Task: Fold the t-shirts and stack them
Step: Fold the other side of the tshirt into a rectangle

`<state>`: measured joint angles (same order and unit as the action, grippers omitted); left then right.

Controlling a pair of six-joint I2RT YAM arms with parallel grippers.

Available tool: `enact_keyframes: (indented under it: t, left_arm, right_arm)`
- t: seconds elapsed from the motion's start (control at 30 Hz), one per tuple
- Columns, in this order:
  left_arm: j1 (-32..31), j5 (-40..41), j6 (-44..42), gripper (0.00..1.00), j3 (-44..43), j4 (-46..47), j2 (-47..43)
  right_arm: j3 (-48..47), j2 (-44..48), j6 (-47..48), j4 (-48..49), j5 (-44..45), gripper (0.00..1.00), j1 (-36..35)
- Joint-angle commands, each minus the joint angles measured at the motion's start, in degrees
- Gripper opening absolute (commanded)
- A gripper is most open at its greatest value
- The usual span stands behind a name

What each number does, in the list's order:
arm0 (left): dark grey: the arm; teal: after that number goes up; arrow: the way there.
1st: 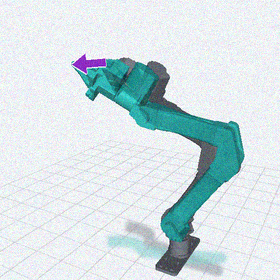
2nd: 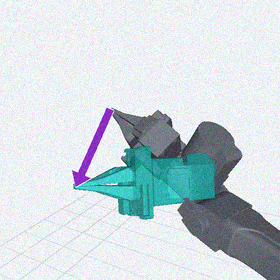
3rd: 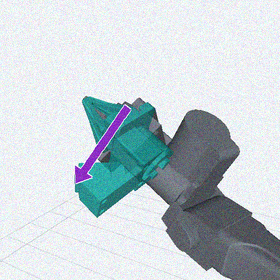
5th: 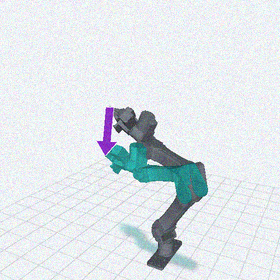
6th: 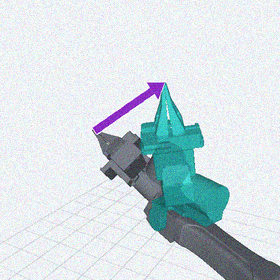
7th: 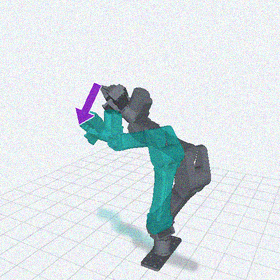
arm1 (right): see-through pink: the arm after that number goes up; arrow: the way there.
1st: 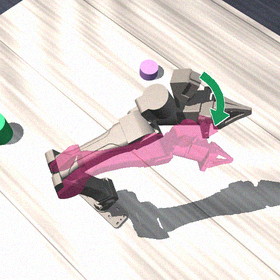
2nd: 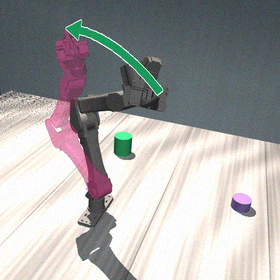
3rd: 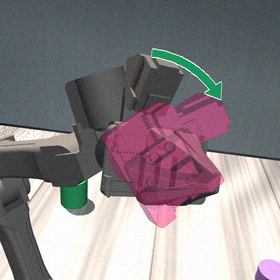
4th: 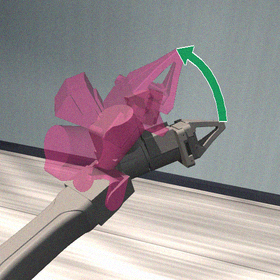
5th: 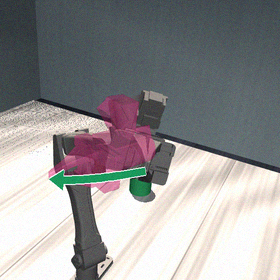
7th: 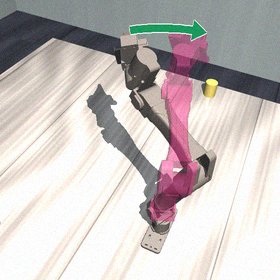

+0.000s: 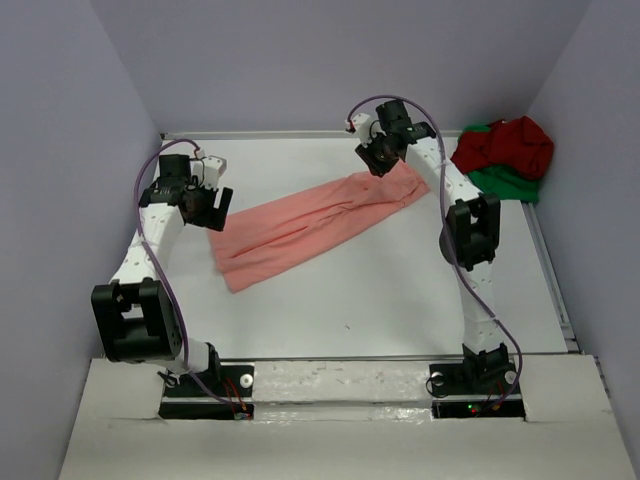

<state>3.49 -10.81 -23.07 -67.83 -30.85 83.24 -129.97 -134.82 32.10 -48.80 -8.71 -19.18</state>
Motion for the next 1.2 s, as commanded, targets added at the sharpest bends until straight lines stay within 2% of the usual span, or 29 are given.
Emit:
enact_keyframes:
  t: [0.0, 0.13, 0.2, 0.27, 0.8, 1.17]
  left_arm:
    - [-0.1, -1.5, -0.4, 0.89, 1.1, 0.6, -3.3]
    - [-0.1, -1.9, -0.5, 0.89, 1.8, 1.1, -4.0]
    - [-0.1, -1.9, -0.6, 0.89, 2.2, 1.2, -4.1]
    - [-0.1, -2.0, -0.6, 0.89, 2.4, 1.3, -4.2]
    - [-0.1, -1.9, -0.7, 0.89, 3.7, 2.0, -5.0]
    - [-0.1, -3.0, -0.8, 0.90, 3.7, 2.1, -5.0]
  right_arm:
    - [-2.8, 7.1, -1.0, -0.2, 0.4, 0.36, -3.7]
    - [-1.8, 8.3, -1.7, -0.5, -1.6, 0.33, -5.2]
    - [-0.8, 8.2, -1.6, -0.9, -2.3, 0.23, -5.8]
    - [-0.1, 6.9, -1.6, -1.0, -2.3, 0.08, -6.3]
    - [-1.4, -2.2, 0.0, -0.5, 1.7, 0.00, -6.3]
    - [6.3, 2.2, 0.5, -0.4, 3.2, 0.00, -6.3]
